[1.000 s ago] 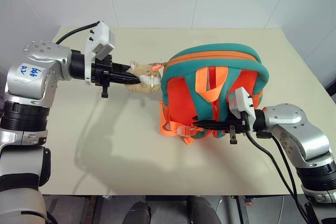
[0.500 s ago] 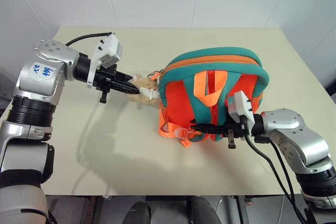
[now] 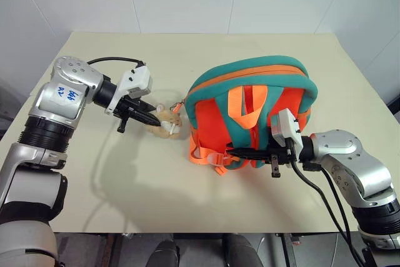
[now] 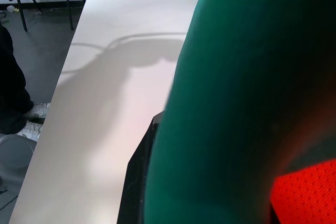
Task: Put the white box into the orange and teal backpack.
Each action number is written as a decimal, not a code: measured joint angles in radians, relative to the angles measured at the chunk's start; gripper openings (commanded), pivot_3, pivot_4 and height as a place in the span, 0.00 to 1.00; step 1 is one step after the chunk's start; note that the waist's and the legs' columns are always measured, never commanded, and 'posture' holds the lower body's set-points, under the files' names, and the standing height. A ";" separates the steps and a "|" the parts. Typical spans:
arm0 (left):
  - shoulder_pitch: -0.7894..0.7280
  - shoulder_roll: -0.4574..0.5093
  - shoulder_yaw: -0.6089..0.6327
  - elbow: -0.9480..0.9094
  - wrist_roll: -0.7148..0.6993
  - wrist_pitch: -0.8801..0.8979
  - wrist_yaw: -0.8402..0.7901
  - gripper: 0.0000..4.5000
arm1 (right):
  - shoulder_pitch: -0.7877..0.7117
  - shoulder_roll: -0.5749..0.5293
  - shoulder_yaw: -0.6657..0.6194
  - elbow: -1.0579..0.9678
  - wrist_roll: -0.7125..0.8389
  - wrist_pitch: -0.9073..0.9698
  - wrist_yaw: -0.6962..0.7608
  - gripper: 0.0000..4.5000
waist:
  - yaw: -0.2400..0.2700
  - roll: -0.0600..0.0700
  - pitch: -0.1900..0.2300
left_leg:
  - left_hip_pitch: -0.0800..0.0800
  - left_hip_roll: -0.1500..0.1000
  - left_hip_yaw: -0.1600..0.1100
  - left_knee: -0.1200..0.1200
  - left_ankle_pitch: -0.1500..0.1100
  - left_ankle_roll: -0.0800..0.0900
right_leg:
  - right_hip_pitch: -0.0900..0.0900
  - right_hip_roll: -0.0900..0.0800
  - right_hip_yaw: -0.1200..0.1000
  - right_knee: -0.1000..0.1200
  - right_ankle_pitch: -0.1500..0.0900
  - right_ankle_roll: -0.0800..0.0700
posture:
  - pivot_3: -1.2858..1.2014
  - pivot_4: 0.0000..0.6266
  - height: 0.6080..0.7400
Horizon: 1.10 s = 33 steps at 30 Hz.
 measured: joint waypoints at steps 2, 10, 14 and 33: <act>-0.019 -0.019 -0.022 0.052 0.038 -0.043 0.000 0.09 | 0.000 0.001 0.000 0.000 -0.001 0.000 0.000 0.15 | 0.001 0.000 0.000 | 0.000 0.000 0.000 0.000 0.000 0.000 | 0.000 0.000 0.000 0.000 0.000 0.000 | 0.52 0.24 1.00; -0.023 -0.095 -0.057 0.144 0.090 -0.120 0.000 0.09 | -0.002 0.003 0.000 0.002 -0.003 0.000 -0.001 0.15 | -0.001 0.000 0.000 | 0.000 0.000 0.000 0.001 0.000 0.000 | 0.000 0.000 0.000 0.004 0.000 0.000 | 0.52 0.24 1.00; -0.023 -0.149 -0.070 0.193 0.112 -0.152 0.000 0.09 | -0.004 0.008 0.000 0.004 -0.005 0.000 -0.002 0.15 | 0.001 0.000 0.000 | 0.000 0.000 0.000 0.001 0.000 0.000 | 0.000 0.000 0.000 0.005 0.000 0.000 | 0.52 0.24 1.00; -0.025 -0.243 -0.053 0.282 0.157 -0.205 0.000 0.53 | -0.015 0.019 0.002 0.009 -0.023 0.012 -0.023 0.22 | 0.002 0.000 0.000 | 0.001 0.000 0.000 0.002 0.000 0.000 | 0.001 0.000 0.000 0.007 0.000 0.000 | 0.52 0.24 1.00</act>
